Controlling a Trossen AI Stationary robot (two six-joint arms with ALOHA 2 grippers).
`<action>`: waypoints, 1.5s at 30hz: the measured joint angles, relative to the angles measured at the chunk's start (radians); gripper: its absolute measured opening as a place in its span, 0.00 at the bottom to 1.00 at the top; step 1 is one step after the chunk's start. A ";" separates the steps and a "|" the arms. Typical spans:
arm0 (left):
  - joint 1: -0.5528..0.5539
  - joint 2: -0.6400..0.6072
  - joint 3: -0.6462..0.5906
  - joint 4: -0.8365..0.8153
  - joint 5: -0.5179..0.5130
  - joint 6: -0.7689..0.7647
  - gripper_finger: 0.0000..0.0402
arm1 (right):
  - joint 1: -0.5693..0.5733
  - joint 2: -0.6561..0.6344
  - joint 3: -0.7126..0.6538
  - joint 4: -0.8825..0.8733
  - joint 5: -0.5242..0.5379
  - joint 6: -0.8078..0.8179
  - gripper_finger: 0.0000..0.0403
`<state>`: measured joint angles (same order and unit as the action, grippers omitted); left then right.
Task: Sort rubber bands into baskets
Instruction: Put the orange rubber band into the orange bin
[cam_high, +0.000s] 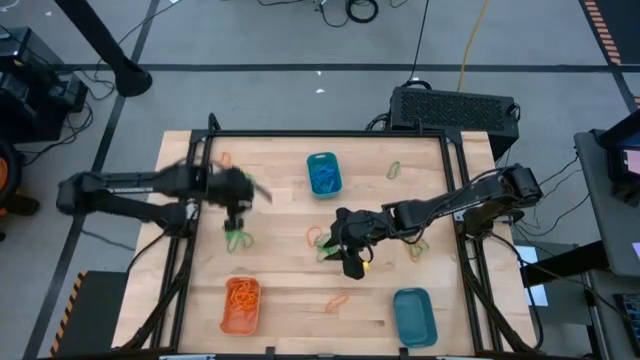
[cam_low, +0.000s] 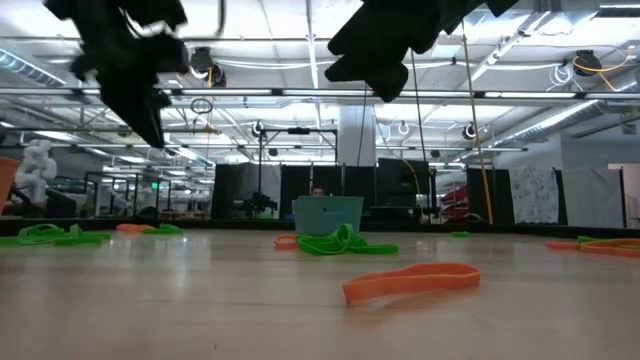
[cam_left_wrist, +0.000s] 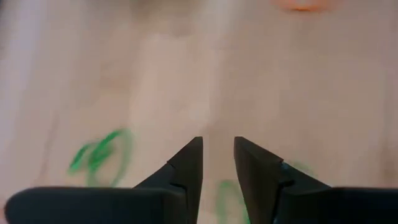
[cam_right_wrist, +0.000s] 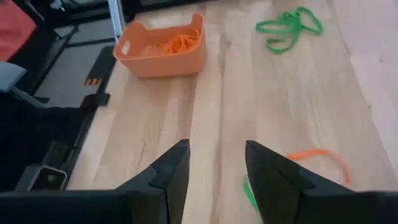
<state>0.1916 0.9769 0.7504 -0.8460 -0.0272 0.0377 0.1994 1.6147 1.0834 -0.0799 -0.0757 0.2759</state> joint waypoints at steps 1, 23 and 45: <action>0.078 0.008 0.001 0.000 0.002 0.007 0.24 | 0.000 0.004 0.001 0.001 0.000 0.003 0.37; 0.635 0.367 -0.005 -0.012 -0.038 0.241 0.36 | 0.051 0.129 0.000 -0.044 -0.004 0.023 0.37; 0.635 0.523 -0.037 0.067 0.004 0.319 0.50 | 0.050 0.129 0.002 -0.041 -0.003 0.034 0.37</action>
<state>0.8268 1.4998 0.7132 -0.7795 -0.0229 0.3569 0.2497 1.7432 1.0851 -0.1211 -0.0784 0.3096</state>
